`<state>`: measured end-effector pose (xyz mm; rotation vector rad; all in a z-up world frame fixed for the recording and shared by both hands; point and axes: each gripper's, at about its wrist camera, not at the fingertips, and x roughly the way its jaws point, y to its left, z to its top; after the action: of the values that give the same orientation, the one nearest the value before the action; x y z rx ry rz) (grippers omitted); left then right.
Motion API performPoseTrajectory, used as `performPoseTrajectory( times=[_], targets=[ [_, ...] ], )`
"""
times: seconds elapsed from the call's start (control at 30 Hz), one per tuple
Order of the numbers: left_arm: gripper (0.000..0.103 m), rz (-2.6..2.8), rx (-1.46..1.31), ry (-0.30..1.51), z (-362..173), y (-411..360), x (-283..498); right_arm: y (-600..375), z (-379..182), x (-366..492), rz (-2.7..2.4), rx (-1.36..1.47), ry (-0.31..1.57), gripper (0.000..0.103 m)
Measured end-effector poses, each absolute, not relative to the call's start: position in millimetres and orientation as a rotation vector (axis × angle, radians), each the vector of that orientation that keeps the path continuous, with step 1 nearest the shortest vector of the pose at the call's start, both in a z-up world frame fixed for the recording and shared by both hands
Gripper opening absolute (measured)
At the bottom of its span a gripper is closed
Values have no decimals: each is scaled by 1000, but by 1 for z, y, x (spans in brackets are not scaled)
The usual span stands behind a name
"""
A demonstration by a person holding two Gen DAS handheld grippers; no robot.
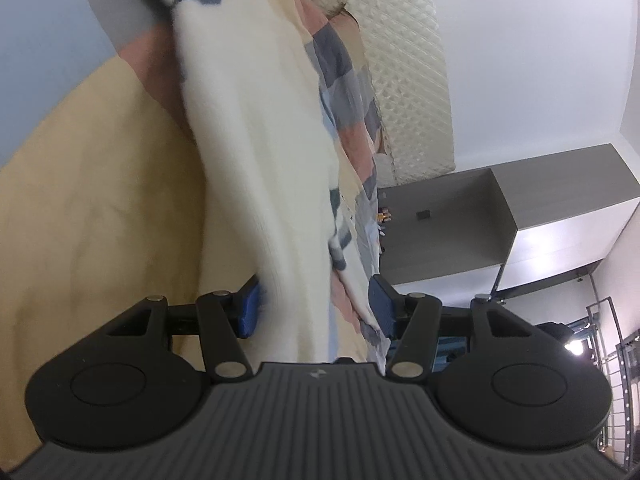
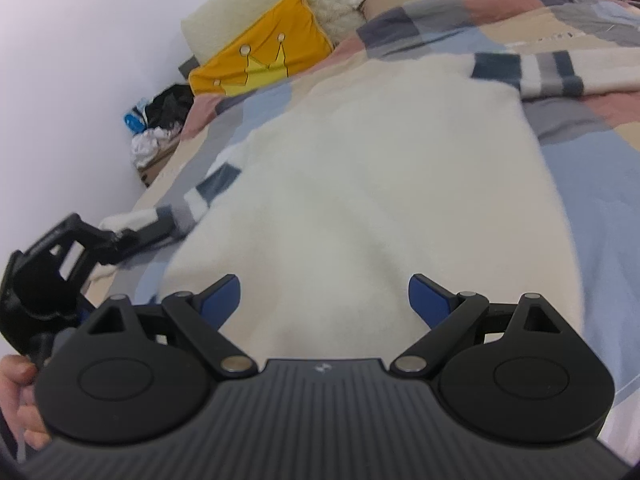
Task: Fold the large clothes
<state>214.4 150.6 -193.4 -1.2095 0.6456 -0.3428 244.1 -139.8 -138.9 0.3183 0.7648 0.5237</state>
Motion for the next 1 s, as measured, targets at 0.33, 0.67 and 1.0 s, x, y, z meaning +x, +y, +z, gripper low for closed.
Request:
performPoseTrajectory(
  times=[0.33,0.67,1.0],
  targets=[
    [61,-486,-1235,620,-188,139,204,-141,-144,247,491,328,783,92],
    [61,-560,-1253,582,-188,137,209,-143,-140,245,511,353,771,92],
    [61,-557,-1215,588,-186,135,230,-156,-126,227,687,494,744,83]
  ],
)
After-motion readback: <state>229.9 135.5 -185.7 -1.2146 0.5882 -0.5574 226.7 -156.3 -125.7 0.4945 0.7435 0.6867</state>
